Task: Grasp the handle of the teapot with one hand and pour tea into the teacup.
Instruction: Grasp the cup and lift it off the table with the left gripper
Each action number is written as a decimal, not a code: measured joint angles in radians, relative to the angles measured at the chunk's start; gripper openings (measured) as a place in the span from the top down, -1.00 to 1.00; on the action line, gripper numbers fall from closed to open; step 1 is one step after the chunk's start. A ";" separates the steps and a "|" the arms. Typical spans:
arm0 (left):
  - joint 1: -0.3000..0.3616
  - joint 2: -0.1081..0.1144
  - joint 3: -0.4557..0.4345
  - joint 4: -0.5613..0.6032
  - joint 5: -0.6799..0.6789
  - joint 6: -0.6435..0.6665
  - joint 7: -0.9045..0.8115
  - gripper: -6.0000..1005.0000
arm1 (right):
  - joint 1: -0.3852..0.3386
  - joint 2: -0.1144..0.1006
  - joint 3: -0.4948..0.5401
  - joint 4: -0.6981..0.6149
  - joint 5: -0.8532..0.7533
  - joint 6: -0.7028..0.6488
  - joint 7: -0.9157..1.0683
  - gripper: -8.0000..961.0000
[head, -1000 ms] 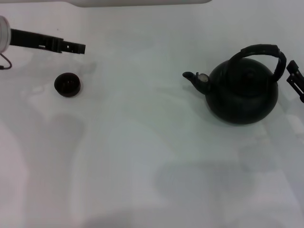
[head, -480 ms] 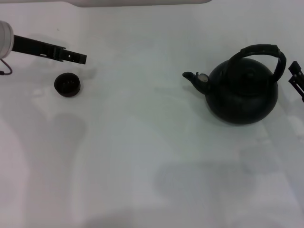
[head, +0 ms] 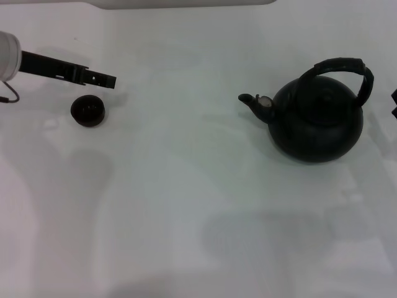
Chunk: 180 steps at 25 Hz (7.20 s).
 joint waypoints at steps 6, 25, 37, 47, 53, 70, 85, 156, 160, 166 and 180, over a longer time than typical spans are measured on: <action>-0.007 -0.001 0.000 0.015 0.057 0.000 -0.015 -0.60 | -0.010 0.000 -0.004 0.000 0.000 -0.004 0.001 -0.82; -0.025 0.004 0.000 0.024 0.100 -0.004 -0.032 -0.60 | -0.014 0.001 -0.002 0.000 0.005 -0.003 0.002 -0.82; -0.062 0.007 0.000 0.012 0.156 0.013 -0.068 -0.60 | -0.006 0.000 0.003 0.006 0.007 0.004 0.002 -0.82; -0.072 0.006 0.000 -0.001 0.234 0.018 -0.089 -0.59 | 0.011 -0.001 0.003 0.009 0.009 0.008 0.002 -0.82; -0.072 0.005 0.000 -0.001 0.235 0.018 -0.090 -0.59 | 0.012 -0.001 0.003 0.009 0.009 0.017 0.002 -0.82; -0.067 0.004 0.000 -0.001 0.242 0.010 -0.092 -0.59 | 0.017 -0.001 0.003 0.009 0.009 0.018 0.002 -0.82; -0.091 0.007 0.000 -0.002 0.266 0.014 -0.111 -0.59 | 0.018 -0.001 0.003 0.009 0.009 0.025 0.002 -0.82; -0.063 0.000 0.000 0.076 0.269 -0.089 -0.114 -0.57 | 0.020 0.003 0.003 0.009 0.009 0.034 0.002 -0.82; -0.063 0.001 0.000 0.073 0.270 -0.090 -0.125 -0.56 | 0.020 0.003 0.003 0.009 0.009 0.034 0.002 -0.82; -0.071 0.003 0.000 0.076 0.294 -0.089 -0.128 -0.49 | 0.020 0.003 0.003 0.009 0.009 0.034 0.002 -0.82; -0.176 -0.002 0.000 0.133 0.330 -0.040 -0.118 -0.38 | 0.021 0.002 0.003 0.006 0.009 0.038 0.002 -0.82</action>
